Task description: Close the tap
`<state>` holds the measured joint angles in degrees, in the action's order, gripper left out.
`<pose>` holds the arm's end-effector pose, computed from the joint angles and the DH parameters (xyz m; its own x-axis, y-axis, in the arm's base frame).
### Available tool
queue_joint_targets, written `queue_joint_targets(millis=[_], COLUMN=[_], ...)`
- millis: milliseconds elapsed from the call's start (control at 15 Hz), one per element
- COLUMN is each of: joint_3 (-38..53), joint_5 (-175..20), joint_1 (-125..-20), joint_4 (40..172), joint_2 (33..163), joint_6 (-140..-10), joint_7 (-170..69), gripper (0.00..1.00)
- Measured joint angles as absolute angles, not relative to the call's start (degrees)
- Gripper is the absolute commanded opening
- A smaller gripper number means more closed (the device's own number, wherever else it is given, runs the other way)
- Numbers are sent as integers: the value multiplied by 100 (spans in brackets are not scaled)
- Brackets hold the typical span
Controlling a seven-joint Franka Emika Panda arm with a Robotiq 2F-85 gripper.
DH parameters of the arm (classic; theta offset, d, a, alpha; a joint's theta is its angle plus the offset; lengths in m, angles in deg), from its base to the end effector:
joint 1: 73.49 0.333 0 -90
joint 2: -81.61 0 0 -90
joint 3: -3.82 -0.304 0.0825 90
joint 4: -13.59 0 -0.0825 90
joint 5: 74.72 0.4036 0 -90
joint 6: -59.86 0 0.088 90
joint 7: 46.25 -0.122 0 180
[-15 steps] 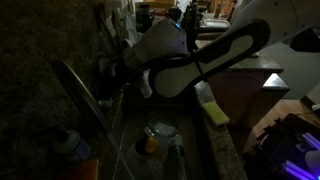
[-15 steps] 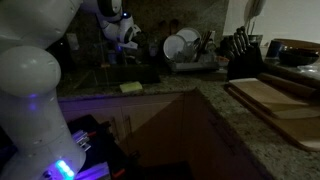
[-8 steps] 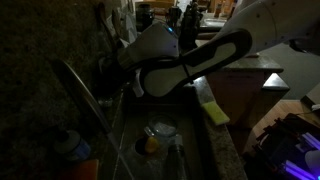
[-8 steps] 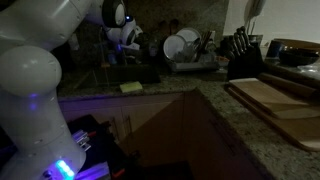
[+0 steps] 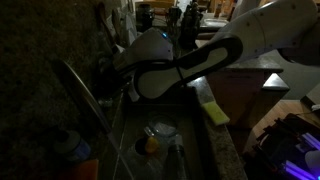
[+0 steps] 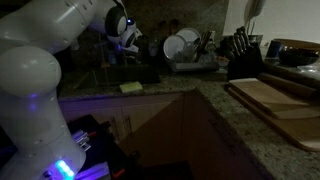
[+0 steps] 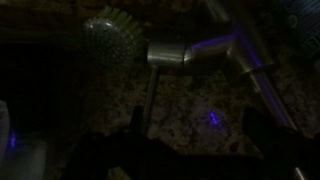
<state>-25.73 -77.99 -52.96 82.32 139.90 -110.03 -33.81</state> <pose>0.6412 0.5234 0.2762 0.5582 0.3629 0.7462 0.7212 -0.6569 -0.2200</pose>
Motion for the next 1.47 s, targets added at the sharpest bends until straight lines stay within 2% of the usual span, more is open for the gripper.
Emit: queue_joint_targets(millis=[667, 733, 1467], joint_3=[-2542, -2522, -2374], joint_5=[-7800, -7802, -7811], joint_1=[-5288, -5287, -5295], joint_4=[8166, 8166, 8168], joint_2=[14068, 14068, 14073], joint_6=[-11112, -11150, -11495], joint_7=[-3417, -3417, -3417], gripper=[99, 82, 5])
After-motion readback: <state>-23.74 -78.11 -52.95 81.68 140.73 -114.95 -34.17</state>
